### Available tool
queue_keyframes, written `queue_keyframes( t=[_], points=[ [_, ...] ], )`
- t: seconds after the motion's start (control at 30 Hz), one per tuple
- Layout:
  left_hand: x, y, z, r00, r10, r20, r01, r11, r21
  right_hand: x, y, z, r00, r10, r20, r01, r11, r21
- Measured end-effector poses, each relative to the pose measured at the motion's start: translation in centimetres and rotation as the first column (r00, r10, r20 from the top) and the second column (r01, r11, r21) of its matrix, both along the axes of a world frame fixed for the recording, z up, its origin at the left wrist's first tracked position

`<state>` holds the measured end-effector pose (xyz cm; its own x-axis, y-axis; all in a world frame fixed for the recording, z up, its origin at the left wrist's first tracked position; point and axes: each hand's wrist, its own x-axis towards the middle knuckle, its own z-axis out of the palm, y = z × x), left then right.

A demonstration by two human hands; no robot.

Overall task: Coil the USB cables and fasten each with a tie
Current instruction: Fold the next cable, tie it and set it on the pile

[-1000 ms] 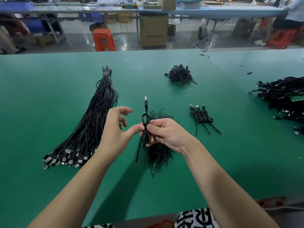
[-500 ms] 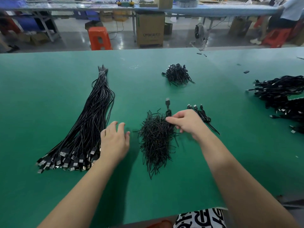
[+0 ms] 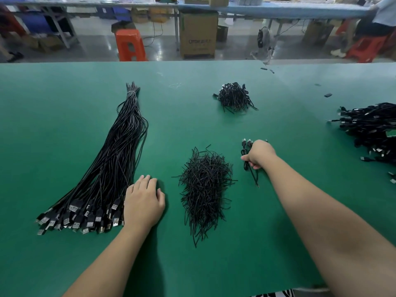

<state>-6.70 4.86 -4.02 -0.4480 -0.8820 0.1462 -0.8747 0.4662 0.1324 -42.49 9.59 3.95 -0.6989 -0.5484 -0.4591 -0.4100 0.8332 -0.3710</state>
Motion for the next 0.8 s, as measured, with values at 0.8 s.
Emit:
queue_keyframes(
  t=[0.8],
  points=[
    [0.0, -0.3, -1.2, 0.997, 0.017, -0.07, -0.02, 0.998, -0.051, 4.5, -0.4, 1.0, 0.889, 0.173, -0.424, -0.271, 0.945, -0.183]
  ],
)
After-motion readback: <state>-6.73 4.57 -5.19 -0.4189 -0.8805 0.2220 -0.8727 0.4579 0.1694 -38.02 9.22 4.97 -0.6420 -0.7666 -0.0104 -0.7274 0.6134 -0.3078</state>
